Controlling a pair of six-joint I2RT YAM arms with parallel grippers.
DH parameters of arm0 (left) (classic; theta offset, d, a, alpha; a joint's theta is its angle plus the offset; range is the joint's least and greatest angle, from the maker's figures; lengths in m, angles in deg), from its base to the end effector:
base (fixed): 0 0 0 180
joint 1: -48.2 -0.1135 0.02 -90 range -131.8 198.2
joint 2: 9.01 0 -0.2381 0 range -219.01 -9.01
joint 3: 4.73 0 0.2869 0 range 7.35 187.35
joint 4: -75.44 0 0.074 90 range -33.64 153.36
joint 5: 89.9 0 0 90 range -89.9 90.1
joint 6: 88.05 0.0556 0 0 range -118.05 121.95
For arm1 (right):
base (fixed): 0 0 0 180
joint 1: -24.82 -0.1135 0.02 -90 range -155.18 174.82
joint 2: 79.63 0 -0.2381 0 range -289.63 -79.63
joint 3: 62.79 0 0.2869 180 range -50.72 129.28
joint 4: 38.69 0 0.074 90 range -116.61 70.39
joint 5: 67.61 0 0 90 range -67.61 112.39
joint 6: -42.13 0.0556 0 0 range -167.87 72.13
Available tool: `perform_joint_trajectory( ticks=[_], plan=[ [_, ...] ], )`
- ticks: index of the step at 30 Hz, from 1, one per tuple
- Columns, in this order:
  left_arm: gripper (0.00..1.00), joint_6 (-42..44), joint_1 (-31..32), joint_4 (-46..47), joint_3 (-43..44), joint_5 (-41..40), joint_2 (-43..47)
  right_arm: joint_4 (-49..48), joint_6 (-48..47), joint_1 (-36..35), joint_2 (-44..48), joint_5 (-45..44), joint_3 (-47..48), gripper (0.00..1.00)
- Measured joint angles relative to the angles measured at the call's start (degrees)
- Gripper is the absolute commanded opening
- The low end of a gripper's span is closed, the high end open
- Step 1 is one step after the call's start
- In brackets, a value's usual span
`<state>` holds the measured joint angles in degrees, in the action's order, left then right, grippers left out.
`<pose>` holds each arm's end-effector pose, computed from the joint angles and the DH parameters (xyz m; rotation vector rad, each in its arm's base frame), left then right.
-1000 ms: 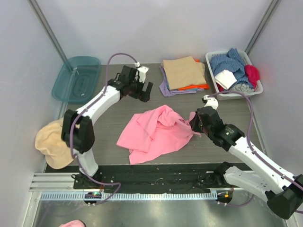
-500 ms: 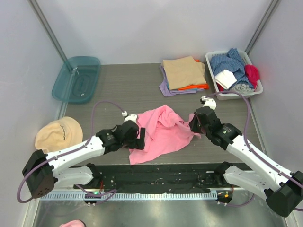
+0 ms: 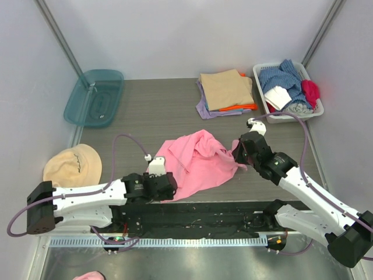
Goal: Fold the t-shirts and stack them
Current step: Flatten the tshirt out
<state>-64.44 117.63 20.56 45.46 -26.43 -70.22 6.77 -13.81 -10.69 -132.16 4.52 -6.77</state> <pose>0.1067 -0.2136 0.1544 -0.0606 2.5491 -0.2779 0.2182 0.1347 0.2351 0.1303 2.2728 0.2840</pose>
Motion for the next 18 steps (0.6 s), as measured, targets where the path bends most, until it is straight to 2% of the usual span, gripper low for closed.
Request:
perform_joint_trajectory(
  ticks=[3, 7, 18],
  plan=[
    [0.61, -5.5, 4.9, -2.0, -0.9, -1.6, 0.6, 0.0, 0.0, 0.0, 0.0, 0.1, -0.2, 0.01],
    [0.60, -10.5, 8.5, -4.8, -1.7, -3.3, 0.6, 0.0, 0.1, 0.0, 0.0, 0.3, -0.3, 0.01],
    [0.50, -17.6, 9.7, -4.6, -8.4, -6.0, 1.7, 0.0, 0.2, 0.0, 0.0, 0.8, -0.4, 0.01]
  ],
)
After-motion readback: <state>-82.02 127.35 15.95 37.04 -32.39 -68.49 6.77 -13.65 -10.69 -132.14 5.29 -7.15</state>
